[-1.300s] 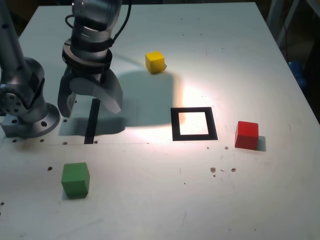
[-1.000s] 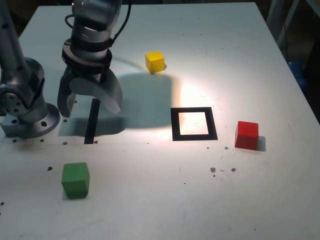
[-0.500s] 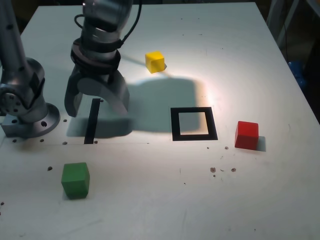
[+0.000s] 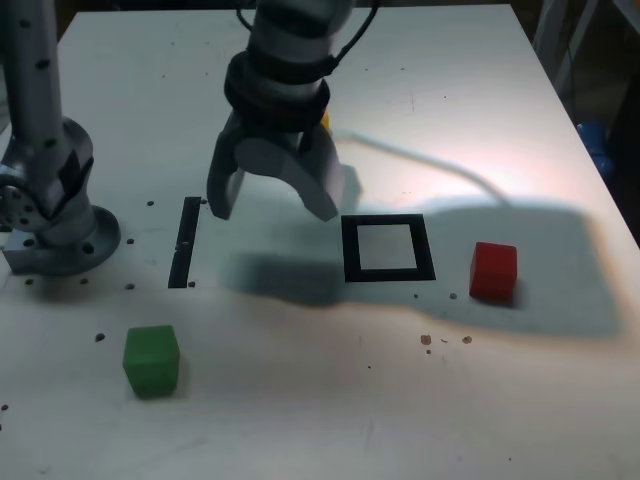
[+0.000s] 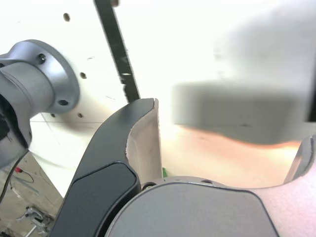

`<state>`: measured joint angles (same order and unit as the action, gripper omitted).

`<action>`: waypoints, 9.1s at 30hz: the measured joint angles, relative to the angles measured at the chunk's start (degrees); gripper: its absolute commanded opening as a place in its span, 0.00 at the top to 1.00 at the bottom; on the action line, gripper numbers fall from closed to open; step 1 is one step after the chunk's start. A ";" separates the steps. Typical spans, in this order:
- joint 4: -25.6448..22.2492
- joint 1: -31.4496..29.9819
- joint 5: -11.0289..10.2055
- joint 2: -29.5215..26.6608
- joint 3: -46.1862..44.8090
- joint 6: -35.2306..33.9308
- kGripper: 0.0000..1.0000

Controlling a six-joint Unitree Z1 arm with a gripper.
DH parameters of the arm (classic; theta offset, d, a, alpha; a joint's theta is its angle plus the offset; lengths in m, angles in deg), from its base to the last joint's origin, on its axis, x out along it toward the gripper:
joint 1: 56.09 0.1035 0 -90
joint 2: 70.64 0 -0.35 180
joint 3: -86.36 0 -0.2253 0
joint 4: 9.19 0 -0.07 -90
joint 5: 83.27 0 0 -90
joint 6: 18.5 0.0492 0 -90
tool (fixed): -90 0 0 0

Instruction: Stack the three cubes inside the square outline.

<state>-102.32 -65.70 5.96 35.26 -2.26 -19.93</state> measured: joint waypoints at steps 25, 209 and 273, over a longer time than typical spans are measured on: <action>-10.64 -0.04 -0.46 19.85 35.71 5.51 0.02; 9.33 42.21 -6.89 15.50 10.12 16.90 0.70; -7.02 5.35 -1.18 14.11 27.07 3.17 0.70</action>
<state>-109.34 -60.36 4.78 49.37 24.81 -16.76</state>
